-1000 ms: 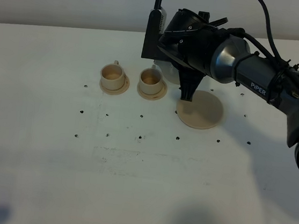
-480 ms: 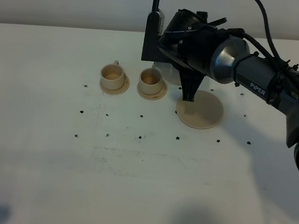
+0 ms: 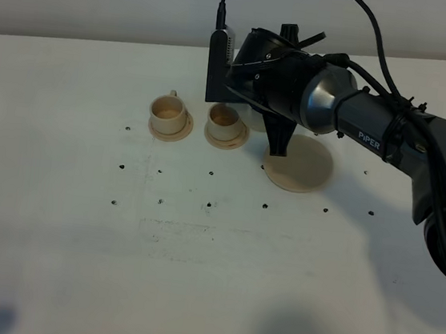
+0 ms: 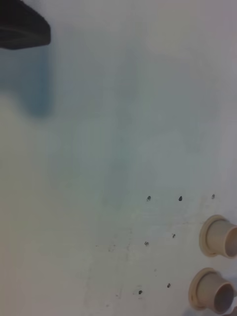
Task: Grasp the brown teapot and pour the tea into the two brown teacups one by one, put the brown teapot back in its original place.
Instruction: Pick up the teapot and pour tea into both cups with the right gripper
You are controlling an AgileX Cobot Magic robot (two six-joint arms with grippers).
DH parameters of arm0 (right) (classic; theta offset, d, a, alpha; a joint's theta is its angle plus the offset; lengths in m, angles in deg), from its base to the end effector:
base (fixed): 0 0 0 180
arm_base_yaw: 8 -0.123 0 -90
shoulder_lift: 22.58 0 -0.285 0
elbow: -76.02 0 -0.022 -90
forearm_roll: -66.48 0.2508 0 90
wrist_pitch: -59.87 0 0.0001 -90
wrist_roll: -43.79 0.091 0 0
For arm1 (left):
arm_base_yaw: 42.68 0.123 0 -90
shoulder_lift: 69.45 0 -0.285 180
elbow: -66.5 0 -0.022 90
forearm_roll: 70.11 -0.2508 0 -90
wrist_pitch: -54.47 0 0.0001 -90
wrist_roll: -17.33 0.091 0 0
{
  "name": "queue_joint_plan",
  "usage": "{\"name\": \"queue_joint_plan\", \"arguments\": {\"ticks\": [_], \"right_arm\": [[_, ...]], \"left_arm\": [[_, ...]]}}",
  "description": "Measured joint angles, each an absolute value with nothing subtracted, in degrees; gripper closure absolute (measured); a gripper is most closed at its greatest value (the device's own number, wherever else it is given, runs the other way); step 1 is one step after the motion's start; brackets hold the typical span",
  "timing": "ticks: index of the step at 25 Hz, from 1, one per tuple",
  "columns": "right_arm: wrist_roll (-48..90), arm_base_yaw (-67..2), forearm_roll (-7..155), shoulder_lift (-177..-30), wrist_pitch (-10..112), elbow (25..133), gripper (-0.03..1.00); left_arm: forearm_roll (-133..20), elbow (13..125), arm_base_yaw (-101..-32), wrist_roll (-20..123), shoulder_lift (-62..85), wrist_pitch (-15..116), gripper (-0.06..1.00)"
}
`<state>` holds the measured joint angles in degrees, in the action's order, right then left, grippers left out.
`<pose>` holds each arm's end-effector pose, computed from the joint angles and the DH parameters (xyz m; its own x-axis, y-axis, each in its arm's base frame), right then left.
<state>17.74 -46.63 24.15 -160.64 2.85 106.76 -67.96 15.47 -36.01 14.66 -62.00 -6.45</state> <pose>0.4136 0.2647 0.1912 -0.1691 -0.9723 0.1615 -0.7707 0.0283 -0.6366 -0.0007 -0.0031 0.2651 -0.4806 -0.1214 -0.8685 -0.1191 0.9902 -0.0725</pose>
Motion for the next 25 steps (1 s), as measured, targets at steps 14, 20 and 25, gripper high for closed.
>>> {"name": "queue_joint_plan", "arguments": {"ticks": [14, 20, 25], "right_arm": [[17.69, -47.02, 19.71, -160.64, 2.29, 106.76, 0.87], [16.16, -47.02, 18.31, -160.64, 1.84, 106.76, 0.87], [15.25, -47.02, 18.36, -160.64, 1.80, 106.76, 0.87]], "left_arm": [[-67.96, 15.47, -36.01, 14.66, -62.00, -6.45, 0.63], [-67.96, 15.47, -36.01, 14.66, -62.00, -6.45, 0.63], [-67.96, 15.47, -36.01, 14.66, -62.00, -6.45, 0.63]]}}
